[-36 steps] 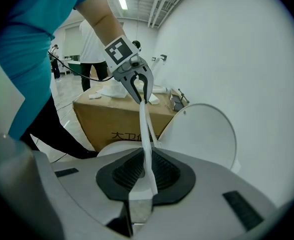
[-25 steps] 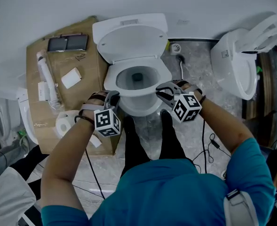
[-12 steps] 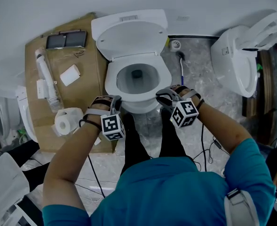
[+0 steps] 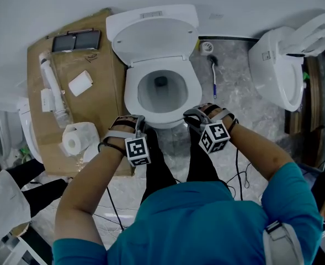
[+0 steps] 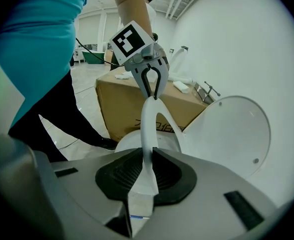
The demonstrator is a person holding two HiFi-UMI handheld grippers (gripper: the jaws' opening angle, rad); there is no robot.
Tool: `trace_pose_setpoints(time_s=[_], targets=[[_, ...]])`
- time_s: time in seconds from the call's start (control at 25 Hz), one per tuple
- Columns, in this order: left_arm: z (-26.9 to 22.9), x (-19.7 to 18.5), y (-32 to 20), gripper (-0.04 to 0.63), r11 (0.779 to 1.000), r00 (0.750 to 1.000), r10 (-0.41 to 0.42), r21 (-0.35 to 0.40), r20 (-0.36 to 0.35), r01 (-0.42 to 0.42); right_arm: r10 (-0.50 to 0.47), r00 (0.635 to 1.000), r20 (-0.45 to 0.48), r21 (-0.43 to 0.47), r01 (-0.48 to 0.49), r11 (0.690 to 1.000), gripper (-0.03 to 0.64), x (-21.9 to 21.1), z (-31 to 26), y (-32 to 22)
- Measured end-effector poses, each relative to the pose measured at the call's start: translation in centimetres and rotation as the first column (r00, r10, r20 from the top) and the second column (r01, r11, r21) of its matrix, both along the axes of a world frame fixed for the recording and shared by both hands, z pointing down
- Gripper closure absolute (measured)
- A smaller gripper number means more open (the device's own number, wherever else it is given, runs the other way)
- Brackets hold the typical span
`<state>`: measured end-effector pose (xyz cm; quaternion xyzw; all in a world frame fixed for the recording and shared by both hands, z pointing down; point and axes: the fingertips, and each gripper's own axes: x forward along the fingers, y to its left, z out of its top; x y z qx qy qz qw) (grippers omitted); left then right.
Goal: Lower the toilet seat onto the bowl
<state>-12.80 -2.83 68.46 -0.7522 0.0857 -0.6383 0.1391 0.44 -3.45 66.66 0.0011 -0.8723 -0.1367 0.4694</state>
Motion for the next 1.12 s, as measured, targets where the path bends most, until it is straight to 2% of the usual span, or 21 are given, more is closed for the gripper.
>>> trace_pose_setpoints(time_s=[0.64, 0.8, 1.12], targets=[[4.4, 0.2, 3.3, 0.537, 0.999, 0.995, 0.028, -0.036, 0.095, -0.025, -0.035, 0.999, -0.041, -0.004, 0.035, 0.999, 0.554, 0.2, 4.3, 3.3], [5.6, 0.2, 4.1, 0.534, 0.998, 0.993, 0.033, -0.050, 0.111, -0.027, -0.038, 0.996, -0.075, -0.009, 0.037, 0.999, 0.551, 0.6, 5.4, 4.0], [7.8, 0.4, 5.3, 0.528, 0.997, 0.990, 0.035, -0.076, 0.139, -0.025, -0.043, 0.995, -0.087, -0.033, 0.041, 0.999, 0.549, 0.8, 7.9, 5.5]])
